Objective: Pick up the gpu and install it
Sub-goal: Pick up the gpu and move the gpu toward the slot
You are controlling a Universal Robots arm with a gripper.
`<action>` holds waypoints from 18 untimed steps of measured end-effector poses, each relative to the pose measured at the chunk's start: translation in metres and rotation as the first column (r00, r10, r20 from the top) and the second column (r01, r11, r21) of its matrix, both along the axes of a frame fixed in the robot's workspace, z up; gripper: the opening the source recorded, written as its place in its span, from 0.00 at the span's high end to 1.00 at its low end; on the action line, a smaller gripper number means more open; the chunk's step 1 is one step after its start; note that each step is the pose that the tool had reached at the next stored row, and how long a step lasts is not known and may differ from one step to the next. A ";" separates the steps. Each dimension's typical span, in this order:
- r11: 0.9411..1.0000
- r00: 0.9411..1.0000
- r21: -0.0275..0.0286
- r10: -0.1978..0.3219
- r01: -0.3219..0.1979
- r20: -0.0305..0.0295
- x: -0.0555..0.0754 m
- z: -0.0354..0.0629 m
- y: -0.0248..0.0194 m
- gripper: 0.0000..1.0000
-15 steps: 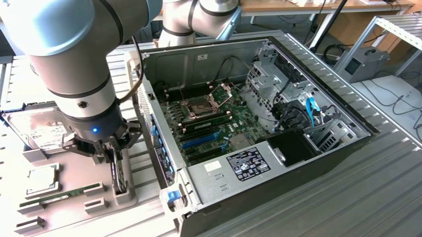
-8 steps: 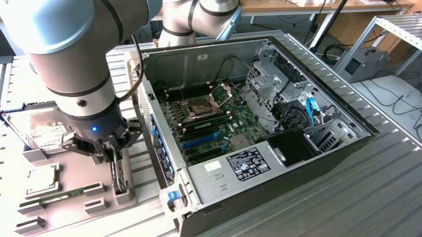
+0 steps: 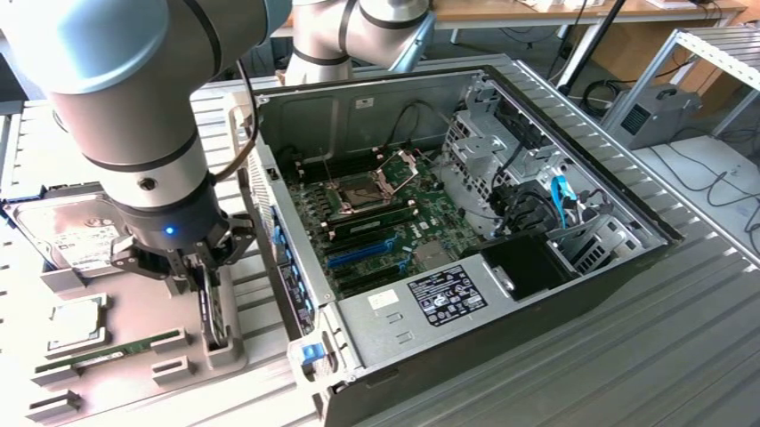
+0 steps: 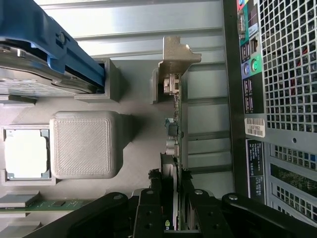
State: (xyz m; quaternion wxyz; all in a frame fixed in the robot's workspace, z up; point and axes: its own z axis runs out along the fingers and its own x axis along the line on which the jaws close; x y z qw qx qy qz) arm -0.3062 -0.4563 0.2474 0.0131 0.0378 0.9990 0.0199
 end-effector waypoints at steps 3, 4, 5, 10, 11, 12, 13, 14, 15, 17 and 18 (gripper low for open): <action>1.000 1.000 0.000 0.000 0.000 0.000 0.000 0.0005 0.0001 0.74; 1.000 1.000 0.000 0.000 0.000 0.000 0.000 0.0007 0.0001 0.74; 1.000 1.000 0.000 0.000 0.000 0.000 0.000 0.0009 0.0001 0.74; 1.000 1.000 0.000 0.000 0.000 0.000 0.000 0.0018 0.0003 0.74; 1.000 1.000 0.000 0.000 0.000 0.000 0.000 0.0019 0.0004 0.74; 1.000 1.000 0.000 0.000 0.000 0.000 0.000 0.0021 0.0004 0.74; 1.000 1.000 0.000 0.000 0.000 0.000 0.000 0.0024 0.0005 0.74; 1.000 1.000 0.000 0.000 0.000 0.000 0.000 0.0026 0.0005 0.74; 1.000 1.000 0.000 0.000 0.000 0.000 0.000 0.0028 0.0006 0.74; 1.000 1.000 0.000 0.000 0.000 0.000 0.000 0.0033 0.0007 0.74; 1.000 1.000 0.000 0.000 0.000 0.000 0.000 0.0035 0.0008 0.74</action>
